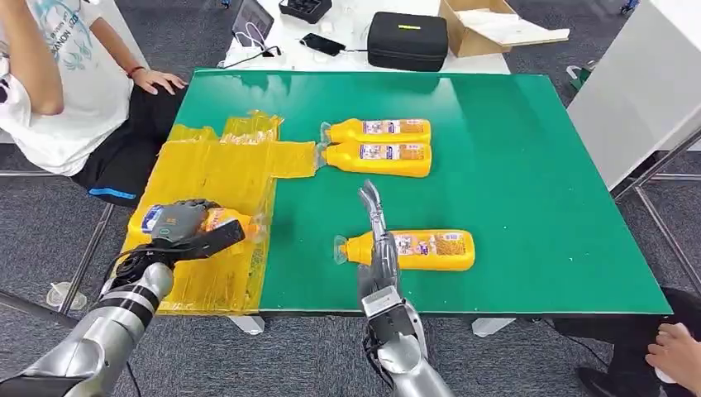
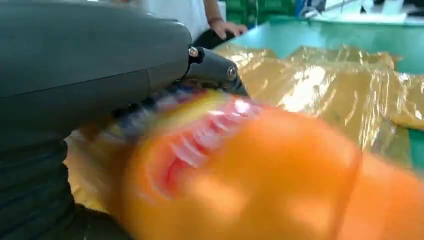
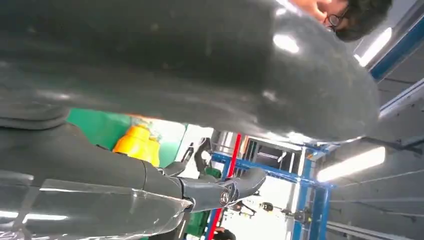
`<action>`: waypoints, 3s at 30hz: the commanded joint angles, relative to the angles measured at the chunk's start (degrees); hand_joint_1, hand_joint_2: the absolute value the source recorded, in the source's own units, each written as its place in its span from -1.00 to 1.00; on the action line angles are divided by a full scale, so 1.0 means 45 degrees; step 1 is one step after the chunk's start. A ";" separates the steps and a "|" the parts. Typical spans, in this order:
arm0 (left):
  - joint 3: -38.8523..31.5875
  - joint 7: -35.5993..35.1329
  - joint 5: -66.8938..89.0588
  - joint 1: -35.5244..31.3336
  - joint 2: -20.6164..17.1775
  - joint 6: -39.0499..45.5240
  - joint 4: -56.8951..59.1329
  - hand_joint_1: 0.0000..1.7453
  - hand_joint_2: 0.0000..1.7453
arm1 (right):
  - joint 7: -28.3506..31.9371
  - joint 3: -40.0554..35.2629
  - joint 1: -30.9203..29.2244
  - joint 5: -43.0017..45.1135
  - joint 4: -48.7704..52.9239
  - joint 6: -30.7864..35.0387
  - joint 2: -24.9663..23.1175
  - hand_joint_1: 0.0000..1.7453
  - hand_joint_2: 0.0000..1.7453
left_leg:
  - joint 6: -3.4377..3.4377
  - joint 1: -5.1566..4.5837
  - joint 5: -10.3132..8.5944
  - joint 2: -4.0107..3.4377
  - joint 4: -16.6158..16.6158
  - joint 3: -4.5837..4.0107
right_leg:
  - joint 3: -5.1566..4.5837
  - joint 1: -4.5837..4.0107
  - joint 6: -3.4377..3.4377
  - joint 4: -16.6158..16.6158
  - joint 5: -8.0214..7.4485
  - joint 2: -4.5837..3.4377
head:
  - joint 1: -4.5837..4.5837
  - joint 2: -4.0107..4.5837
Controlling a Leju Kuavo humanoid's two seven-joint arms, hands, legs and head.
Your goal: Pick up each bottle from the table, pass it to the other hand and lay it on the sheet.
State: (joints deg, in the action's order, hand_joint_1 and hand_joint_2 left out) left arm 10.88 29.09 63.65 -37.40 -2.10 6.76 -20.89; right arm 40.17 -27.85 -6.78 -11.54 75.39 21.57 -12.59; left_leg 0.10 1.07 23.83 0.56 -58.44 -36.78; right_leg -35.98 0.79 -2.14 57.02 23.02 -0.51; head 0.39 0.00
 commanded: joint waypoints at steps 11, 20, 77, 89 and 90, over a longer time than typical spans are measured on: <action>0.0325 0.0314 -0.0238 0.0263 0.0141 -0.0676 0.0694 -1.00 -1.00 | -0.0038 0.0679 -0.0554 0.0207 -0.1402 -0.0107 -0.0170 -1.00 -1.00 | -0.0010 -0.0004 0.0010 -0.0016 0.0011 0.0068 | 0.0065 -0.0003 0.0013 -0.0013 0.0004 -0.0006 | 0.0000 0.0000; -0.0521 0.1173 -0.1929 0.0716 0.0128 -0.2537 0.0443 -1.00 -1.00 | -0.0038 0.1348 -0.0653 0.0380 -0.1897 -0.0199 -0.0464 -1.00 -1.00 | -0.0010 -0.0010 0.0010 -0.0023 0.0019 0.0093 | 0.0089 0.0004 0.0011 -0.0018 0.0002 -0.0016 | 0.0000 0.0000; -0.1345 0.2425 -1.0957 0.2412 0.1576 0.2464 -0.5370 -1.00 1.00 | -0.6568 -0.0374 -0.3445 -0.4078 -0.1873 -0.7823 0.8161 -1.00 1.00 | -0.0028 -0.0017 -0.0004 0.0093 -0.0010 0.0056 | 0.0090 0.0008 0.0007 -0.0008 0.0008 0.0111 | 0.0000 0.0000; -0.1273 0.2425 -1.1117 0.2248 0.1832 0.2064 -0.4886 -1.00 1.00 | -0.7602 -0.1570 -0.3803 -0.4368 -0.2004 -0.8926 0.9093 -1.00 1.00 | -0.0029 -0.0031 0.0005 0.0060 -0.0010 0.0071 | 0.0095 0.0022 0.0009 -0.0011 0.0005 0.0080 | 0.0010 0.0000; -0.1256 0.2425 -1.1114 0.2269 0.1850 0.2031 -0.4872 -1.00 1.00 | -0.7719 -0.1709 -0.3816 -0.4486 -0.2152 -0.8920 0.9001 -1.00 1.00 | -0.0031 -0.0027 0.0014 0.0049 -0.0014 0.0082 | 0.0107 0.0015 0.0013 -0.0013 0.0007 0.0072 | 0.0005 -0.0005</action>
State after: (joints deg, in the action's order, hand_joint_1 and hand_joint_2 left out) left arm 3.61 40.22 13.83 -24.36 5.62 16.81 -48.13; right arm 6.95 -29.46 -21.66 -30.69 67.47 -17.79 26.51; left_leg 0.00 0.95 23.80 0.91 -58.48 -36.65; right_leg -35.72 0.90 -2.19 56.97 23.00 -0.14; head 0.42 -0.02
